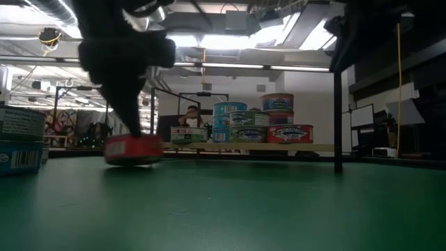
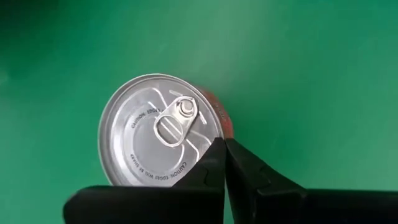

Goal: Stack canned seafood by type on shelf
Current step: Stack the red tuna can on top of the red tuna can on the shelf

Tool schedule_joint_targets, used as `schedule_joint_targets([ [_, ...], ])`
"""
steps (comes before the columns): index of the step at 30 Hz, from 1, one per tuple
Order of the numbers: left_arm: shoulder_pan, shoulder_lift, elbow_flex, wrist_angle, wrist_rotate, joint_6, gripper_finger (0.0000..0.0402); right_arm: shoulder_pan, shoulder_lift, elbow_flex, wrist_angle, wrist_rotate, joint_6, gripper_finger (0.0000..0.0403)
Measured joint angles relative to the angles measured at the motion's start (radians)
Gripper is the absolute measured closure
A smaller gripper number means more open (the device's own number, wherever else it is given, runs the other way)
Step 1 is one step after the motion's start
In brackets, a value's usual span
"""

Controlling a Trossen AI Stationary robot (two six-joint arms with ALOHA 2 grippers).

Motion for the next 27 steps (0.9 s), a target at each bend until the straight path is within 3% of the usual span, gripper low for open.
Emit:
schedule_joint_targets([
  [13, 0.012, -0.003, 0.041, 0.242, -0.001, 0.113, 0.0401, 0.0, 0.001, -0.137, 0.285, -0.12, -0.005, 0.0324],
  [27, 0.086, -0.004, 0.041, 0.513, 0.024, 0.259, 0.0401, 0.0, 0.001, -0.153, 0.409, -0.119, -0.006, 0.0324],
])
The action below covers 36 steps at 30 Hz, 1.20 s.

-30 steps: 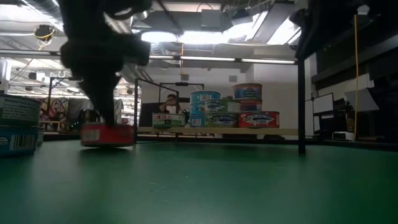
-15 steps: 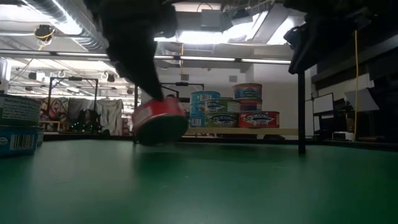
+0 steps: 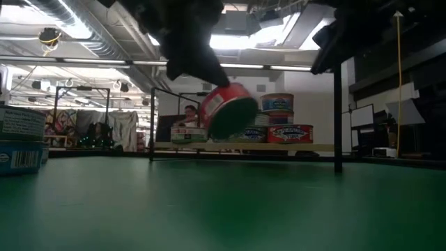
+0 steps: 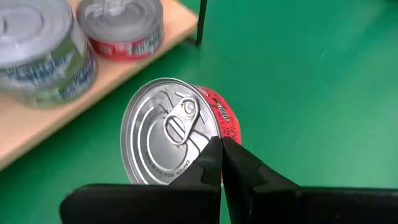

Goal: Stack canned seafood by type on shelf
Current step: Stack the red tuna can on top of the red tuna can on the shelf

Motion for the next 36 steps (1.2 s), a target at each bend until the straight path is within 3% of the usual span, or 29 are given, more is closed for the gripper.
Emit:
schedule_joint_targets([
  [23, 0.11, -0.001, 0.001, 0.235, 0.044, 0.187, 0.0401, 0.0, 0.0, 0.001, 0.146, 0.0, -0.056, 0.0324],
  [36, 0.166, -0.001, 0.002, 0.313, 0.078, 0.262, 0.0401, 0.0, 0.001, 0.106, 0.13, -0.015, -0.136, 0.0324],
])
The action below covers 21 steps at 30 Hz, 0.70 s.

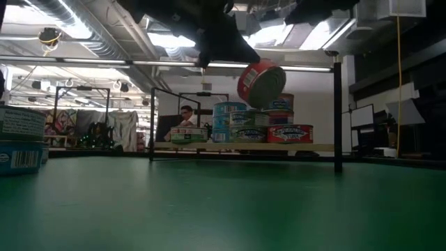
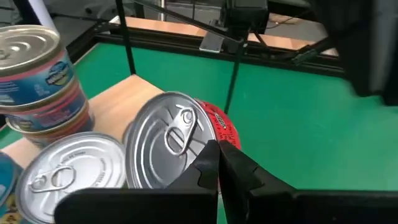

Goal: Stack canned seafood by type on shelf
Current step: Stack the red tuna can on top of the red tuna can on the shelf

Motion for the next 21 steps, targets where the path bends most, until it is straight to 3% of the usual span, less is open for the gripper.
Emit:
schedule_joint_targets([
  [10, 0.03, 0.053, 0.046, 0.074, 0.033, 0.07, 0.0401, 0.0, -0.001, 0.105, -0.09, -0.055, -0.025, 0.0324],
  [21, 0.026, 0.113, 0.126, -0.02, 0.073, 0.093, 0.0401, 0.0, 0.0, 0.117, -0.225, -0.075, -0.007, 0.0324],
])
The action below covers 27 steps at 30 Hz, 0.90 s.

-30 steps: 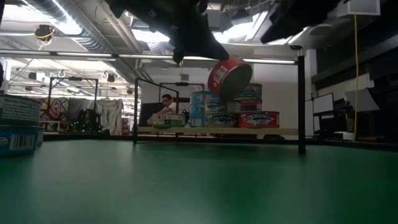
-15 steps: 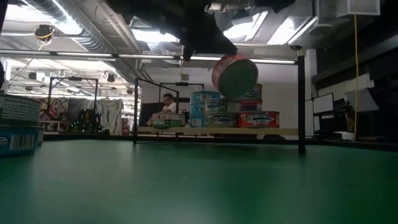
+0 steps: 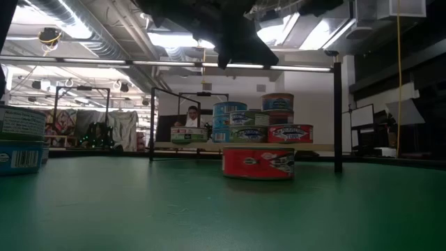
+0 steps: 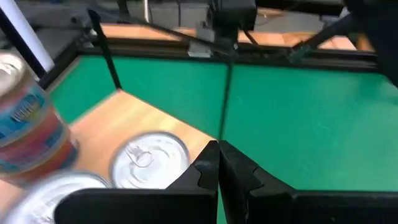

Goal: Stack canned seafood by type on shelf
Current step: Stack the red tuna can on top of the red tuna can on the shelf

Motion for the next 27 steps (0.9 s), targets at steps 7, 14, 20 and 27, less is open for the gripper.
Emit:
schedule_joint_targets([
  [7, -0.077, -0.002, -0.001, -0.095, 0.085, -0.048, 0.0388, 0.0, 0.0, 0.0, -0.059, -0.004, 0.041, 0.0324],
  [14, -0.173, -0.001, -0.002, -0.216, 0.098, 0.1, 0.0293, 0.0, 0.0, 0.0, -0.061, -0.005, 0.042, 0.0324],
  [20, -0.204, 0.004, -0.004, -0.307, 0.097, 0.245, 0.0228, 0.0, 0.0, 0.0, -0.061, -0.005, 0.113, 0.0324],
  [27, -0.2, 0.074, -0.004, -0.305, 0.1, 0.381, 0.0224, 0.0, 0.0, 0.0, -0.067, -0.005, 0.119, 0.0324],
])
